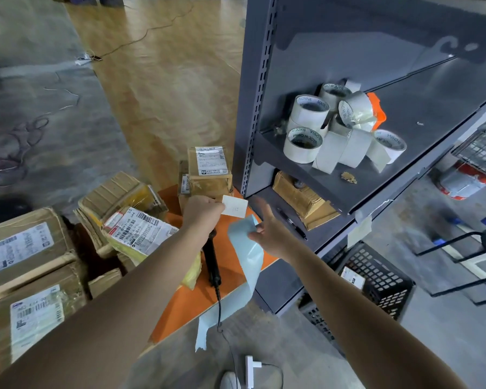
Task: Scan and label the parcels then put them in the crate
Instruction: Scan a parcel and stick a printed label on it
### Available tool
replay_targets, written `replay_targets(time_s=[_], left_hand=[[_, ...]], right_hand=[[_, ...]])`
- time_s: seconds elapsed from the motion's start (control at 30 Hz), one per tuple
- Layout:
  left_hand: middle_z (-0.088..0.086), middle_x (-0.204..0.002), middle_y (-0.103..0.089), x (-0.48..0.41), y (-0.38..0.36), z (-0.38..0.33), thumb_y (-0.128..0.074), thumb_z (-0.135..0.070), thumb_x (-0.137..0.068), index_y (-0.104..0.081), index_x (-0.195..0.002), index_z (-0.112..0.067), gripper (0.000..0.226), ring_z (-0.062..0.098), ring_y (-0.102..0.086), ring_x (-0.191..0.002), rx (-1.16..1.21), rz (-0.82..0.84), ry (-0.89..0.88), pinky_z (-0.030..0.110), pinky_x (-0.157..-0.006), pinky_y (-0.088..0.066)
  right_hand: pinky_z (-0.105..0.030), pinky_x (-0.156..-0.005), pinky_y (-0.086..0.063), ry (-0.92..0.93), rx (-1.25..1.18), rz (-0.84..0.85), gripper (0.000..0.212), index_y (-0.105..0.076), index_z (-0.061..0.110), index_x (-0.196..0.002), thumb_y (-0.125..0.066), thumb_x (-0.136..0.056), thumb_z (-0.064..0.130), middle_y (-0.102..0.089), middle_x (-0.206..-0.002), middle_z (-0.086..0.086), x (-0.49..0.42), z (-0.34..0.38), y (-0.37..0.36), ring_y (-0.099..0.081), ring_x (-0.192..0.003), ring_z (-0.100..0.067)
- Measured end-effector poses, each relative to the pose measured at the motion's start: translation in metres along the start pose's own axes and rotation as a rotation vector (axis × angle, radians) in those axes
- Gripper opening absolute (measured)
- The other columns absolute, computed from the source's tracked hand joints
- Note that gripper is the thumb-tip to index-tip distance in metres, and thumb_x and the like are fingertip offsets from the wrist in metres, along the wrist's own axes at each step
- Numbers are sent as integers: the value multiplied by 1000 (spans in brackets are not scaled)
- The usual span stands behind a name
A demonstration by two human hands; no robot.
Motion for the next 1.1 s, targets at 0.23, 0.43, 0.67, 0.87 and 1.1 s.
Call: replay_targets(time_s=[0.23, 0.43, 0.67, 0.87, 1.1], left_hand=[[3, -72, -56, -8, 0, 0, -62, -5, -89, -60, -81, -11, 11, 11, -52, -62, 231, 76, 104, 22, -55, -44], [3, -74, -58, -14, -1, 1, -61, -7, -91, -60, -83, -12, 10, 9, -53, -62, 233, 106, 196, 21, -54, -44], [7, -73, -61, -14, 14, 5, -63, -3, -88, -65, -92, -5, 4, 10, -53, -56, 289, 92, 252, 21, -52, -34], [6, -74, -63, -9, 30, 4, -63, -2, -87, -67, -98, -4, 12, 8, -52, -52, 335, 101, 252, 17, -44, -29], [6, -69, -63, 7, 56, 7, -62, 0, -87, -67, -96, 0, 9, 6, -49, -47, 402, 125, 213, 17, -39, -25]], right_hand=[[-36, -74, -51, 10, 225, -59, 68, -23, 30, -149, -60, -94, 14, -63, -120, -12, -24, -29, -11, -63, -102, -32], [-42, -79, -55, -43, 394, -89, 46, -33, 24, -120, -64, -87, 17, -68, -105, -8, -45, -49, -41, -65, -89, -31], [-41, -91, -33, -72, 456, -111, 43, -38, 22, -109, -73, -84, 29, -68, -108, 0, -51, -49, -63, -61, -106, -26], [-36, -89, -44, -91, 248, -94, 31, -56, 23, -102, -73, -83, 40, -63, -105, 4, -55, -31, -48, -56, -106, -20], [-32, -72, -50, 32, -277, -159, 34, -68, 8, -97, -48, -102, 35, -68, -86, -7, -28, 38, -32, -64, -76, -22]])
Point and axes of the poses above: each hand's wrist, its own x-axis away from the middle knuckle, its own y-axis out of the back of the hand, z = x × y, the point moved 2 cm from there along -x, towards the middle knuckle
